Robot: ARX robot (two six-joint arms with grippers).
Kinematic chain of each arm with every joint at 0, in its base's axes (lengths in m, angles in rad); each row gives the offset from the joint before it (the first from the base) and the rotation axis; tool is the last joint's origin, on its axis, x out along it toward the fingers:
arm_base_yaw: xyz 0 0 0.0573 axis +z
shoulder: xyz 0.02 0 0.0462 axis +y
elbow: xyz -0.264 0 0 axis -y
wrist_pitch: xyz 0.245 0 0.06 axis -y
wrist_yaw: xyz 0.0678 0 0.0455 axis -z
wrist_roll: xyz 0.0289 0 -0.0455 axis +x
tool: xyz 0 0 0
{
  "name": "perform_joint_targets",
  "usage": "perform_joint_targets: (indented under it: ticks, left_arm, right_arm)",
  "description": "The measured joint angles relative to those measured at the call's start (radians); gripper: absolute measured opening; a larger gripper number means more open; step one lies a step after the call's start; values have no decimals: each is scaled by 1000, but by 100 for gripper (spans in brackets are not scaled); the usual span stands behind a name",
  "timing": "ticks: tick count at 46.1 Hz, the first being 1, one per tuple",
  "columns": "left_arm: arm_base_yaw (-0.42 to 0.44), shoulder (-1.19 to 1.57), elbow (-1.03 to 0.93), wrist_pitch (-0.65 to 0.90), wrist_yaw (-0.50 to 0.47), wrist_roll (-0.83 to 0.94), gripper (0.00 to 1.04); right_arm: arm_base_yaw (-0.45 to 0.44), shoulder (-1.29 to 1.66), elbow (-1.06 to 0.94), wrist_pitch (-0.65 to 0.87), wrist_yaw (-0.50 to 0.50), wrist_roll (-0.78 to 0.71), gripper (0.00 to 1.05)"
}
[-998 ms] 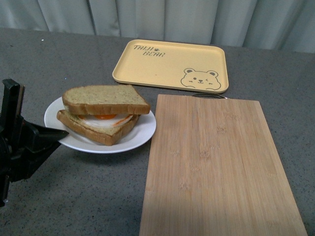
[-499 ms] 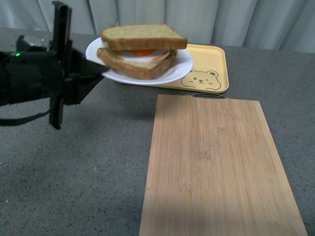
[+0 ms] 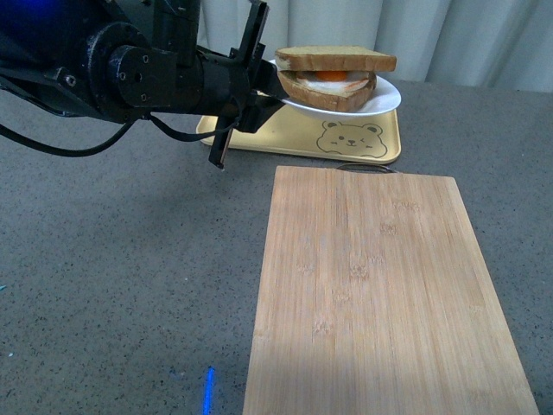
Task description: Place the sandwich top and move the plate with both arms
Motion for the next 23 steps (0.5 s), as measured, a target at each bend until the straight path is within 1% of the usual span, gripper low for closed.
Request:
perform_joint_targets:
  ticks: [13, 20, 23]
  left_arm:
    - [6, 77, 111, -93, -14, -20, 4]
    - [5, 90, 177, -202, -29, -6, 4]
    - [4, 91, 183, -211, -31, -5, 5]
  right_arm:
    - [0, 0, 0, 0, 0, 0, 95]
    - [0, 0, 0, 0, 0, 0, 95]
    - [0, 0, 0, 0, 0, 0, 95]
